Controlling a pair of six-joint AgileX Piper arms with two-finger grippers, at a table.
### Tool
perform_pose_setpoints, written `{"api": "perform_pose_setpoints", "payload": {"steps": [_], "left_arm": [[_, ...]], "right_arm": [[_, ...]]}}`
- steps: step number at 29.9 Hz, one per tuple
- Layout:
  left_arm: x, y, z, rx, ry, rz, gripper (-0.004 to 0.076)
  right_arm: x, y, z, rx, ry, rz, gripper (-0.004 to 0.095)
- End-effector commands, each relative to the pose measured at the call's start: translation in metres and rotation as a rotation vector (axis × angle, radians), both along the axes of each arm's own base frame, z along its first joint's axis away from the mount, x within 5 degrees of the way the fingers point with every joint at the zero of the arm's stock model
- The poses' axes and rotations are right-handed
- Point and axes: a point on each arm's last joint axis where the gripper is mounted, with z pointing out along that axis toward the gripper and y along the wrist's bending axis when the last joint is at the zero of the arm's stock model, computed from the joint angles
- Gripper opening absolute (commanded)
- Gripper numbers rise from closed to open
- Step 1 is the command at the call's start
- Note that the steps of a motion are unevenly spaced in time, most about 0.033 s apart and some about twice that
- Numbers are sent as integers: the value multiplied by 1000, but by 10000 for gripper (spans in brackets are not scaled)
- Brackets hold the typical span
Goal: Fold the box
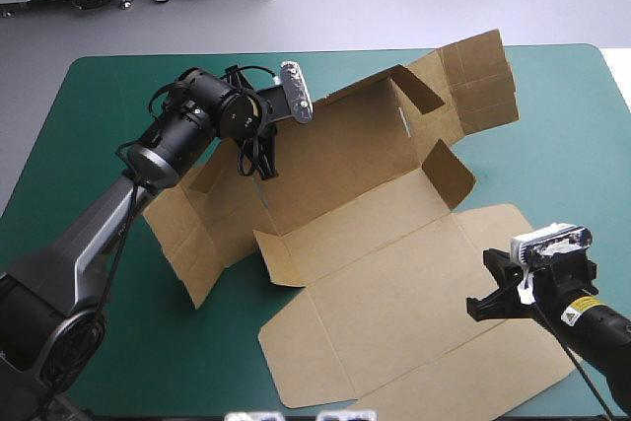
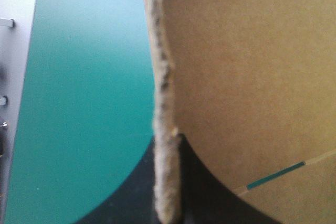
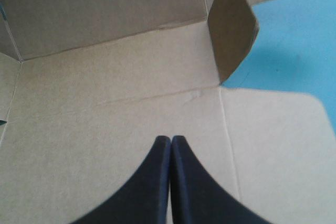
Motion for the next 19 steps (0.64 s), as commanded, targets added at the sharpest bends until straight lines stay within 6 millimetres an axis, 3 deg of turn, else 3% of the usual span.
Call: {"api": "perform_pose_setpoints", "payload": {"steps": [1, 10, 19], "left_arm": [[-12, -3, 39, -49, -202, 3, -9], [-32, -23, 37, 21, -323, -126, -9], [-72, -1, 10, 16, -522, -192, -9]], "right_arm": [[8, 1, 37, 48, -131, -16, -18], [39, 8, 87, 14, -146, -3, -18], [85, 19, 133, 5, -170, 4, -18]]}}
